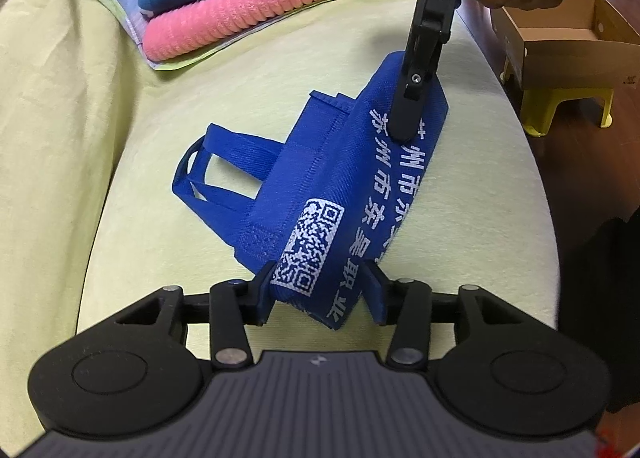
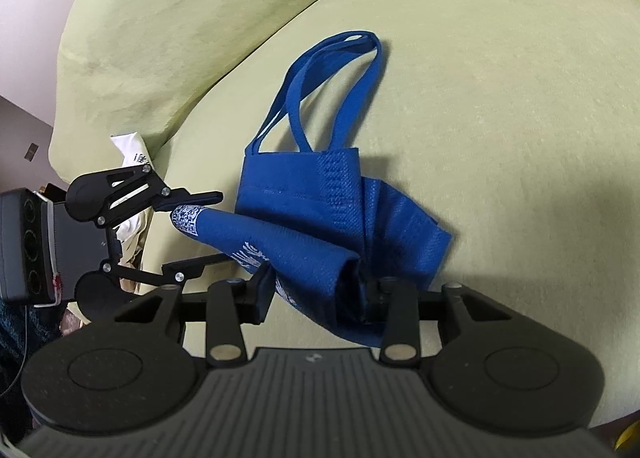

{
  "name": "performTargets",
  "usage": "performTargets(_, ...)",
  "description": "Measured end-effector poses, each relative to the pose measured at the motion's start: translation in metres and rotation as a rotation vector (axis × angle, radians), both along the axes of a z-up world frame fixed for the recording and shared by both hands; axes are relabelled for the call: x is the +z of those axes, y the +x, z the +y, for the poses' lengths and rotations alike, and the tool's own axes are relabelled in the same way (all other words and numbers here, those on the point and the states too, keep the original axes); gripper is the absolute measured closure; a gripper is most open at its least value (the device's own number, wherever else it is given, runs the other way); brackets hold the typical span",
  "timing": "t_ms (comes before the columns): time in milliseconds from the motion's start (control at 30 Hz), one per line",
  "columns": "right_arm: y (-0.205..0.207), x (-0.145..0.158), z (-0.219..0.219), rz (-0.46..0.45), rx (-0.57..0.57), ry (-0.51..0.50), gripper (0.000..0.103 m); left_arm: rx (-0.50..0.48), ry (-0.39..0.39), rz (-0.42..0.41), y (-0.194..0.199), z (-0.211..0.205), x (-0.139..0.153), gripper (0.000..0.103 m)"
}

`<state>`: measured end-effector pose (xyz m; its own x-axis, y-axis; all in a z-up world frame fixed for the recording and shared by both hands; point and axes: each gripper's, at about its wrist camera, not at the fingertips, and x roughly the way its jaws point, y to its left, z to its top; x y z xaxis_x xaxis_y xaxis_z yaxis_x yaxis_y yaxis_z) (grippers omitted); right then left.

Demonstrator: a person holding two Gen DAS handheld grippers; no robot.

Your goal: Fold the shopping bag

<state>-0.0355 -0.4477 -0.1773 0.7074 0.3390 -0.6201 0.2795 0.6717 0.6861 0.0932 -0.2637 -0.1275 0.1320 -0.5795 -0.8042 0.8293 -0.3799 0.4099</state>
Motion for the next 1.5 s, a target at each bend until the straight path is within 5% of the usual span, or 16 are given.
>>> performTargets(500,0.008,0.007,0.005,0.037,-0.062,-0.099,0.071,0.037,-0.029,-0.069,0.003,0.009,0.008,0.051)
performTargets(700,0.012,0.010,0.009,0.048,-0.077,-0.143,0.071,0.057,-0.069,-0.122,0.005,0.018,0.020,0.060)
performTargets(1500,0.007,0.006,0.017,0.010,-0.138,-0.178,0.068,0.010,-0.029,-0.021,-0.002,-0.007,-0.002,0.060)
